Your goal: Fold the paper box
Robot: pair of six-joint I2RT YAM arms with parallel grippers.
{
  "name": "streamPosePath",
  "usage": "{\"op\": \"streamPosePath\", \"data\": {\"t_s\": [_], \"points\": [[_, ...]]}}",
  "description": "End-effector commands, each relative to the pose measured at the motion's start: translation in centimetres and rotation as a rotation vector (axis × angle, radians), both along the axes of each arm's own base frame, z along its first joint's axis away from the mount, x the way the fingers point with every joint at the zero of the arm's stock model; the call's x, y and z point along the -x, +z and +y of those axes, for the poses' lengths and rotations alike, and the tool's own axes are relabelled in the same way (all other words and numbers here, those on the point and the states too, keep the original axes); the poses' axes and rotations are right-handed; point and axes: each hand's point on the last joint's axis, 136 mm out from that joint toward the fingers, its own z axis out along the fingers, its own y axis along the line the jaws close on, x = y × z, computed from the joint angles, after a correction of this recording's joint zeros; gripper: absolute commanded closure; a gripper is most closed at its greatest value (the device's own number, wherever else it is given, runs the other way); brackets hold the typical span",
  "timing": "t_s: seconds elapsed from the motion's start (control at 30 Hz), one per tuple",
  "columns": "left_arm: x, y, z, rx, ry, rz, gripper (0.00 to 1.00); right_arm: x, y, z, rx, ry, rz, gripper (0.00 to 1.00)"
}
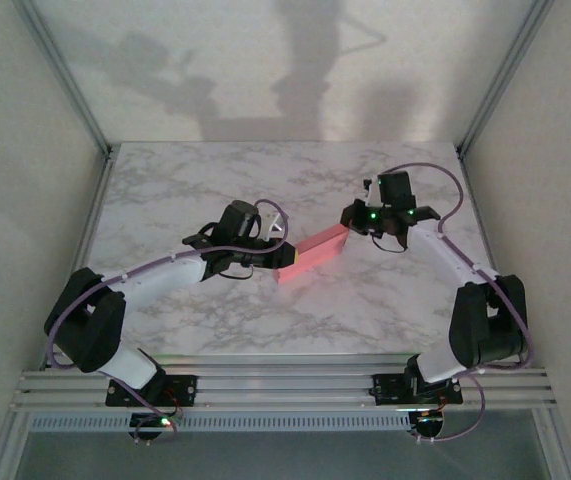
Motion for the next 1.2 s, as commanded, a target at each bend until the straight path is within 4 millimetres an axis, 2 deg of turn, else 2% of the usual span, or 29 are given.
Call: {"op": "streamPosePath", "data": {"t_s": [0.0, 0.07, 0.13, 0.37, 0.47, 0.53, 0.63, 0.77, 0.87, 1.17], "points": [[0.8, -3.4, 1.0, -0.105, 0.008, 0.060, 0.83, 1.0, -2.1, 0.2, -0.012, 0.017, 0.059, 0.96], [0.8, -3.4, 1.0, -0.106, 0.009, 0.062, 0.83, 1.2, -2.5, 0.0, -0.005, 0.013, 0.068, 0.96], [0.8, -3.5, 1.1, -0.106, 0.011, 0.065, 0.83, 1.2, -2.1, 0.0, -0.009, 0.011, 0.061, 0.96], [0.9, -3.4, 1.1, -0.102, 0.014, 0.062, 0.83, 0.3, 2.2, 0.3, -0.035, 0.019, -0.037, 0.96], [0.9, -3.3, 1.1, -0.100, 0.015, 0.060, 0.83, 0.2, 4.3, 1.2, -0.089, 0.058, -0.089, 0.96], [0.8, -3.3, 1.1, -0.099, 0.015, 0.058, 0.83, 0.3, 4.7, 1.6, -0.117, 0.075, -0.101, 0.96], [0.9, -3.2, 1.0, -0.096, 0.013, 0.059, 0.83, 0.3, 3.7, 1.4, -0.106, 0.061, -0.081, 0.96], [1.0, -3.3, 0.9, -0.096, 0.012, 0.061, 0.83, 0.7, 0.3, -0.1, -0.018, -0.001, 0.006, 0.96], [1.0, -3.3, 0.8, -0.093, 0.011, 0.060, 0.83, 1.3, -1.6, -0.4, 0.005, -0.008, 0.061, 0.96], [1.8, -3.9, 0.1, -0.107, 0.010, 0.062, 0.83, 2.3, -3.6, -0.9, 0.019, -0.029, 0.105, 0.96]]}}
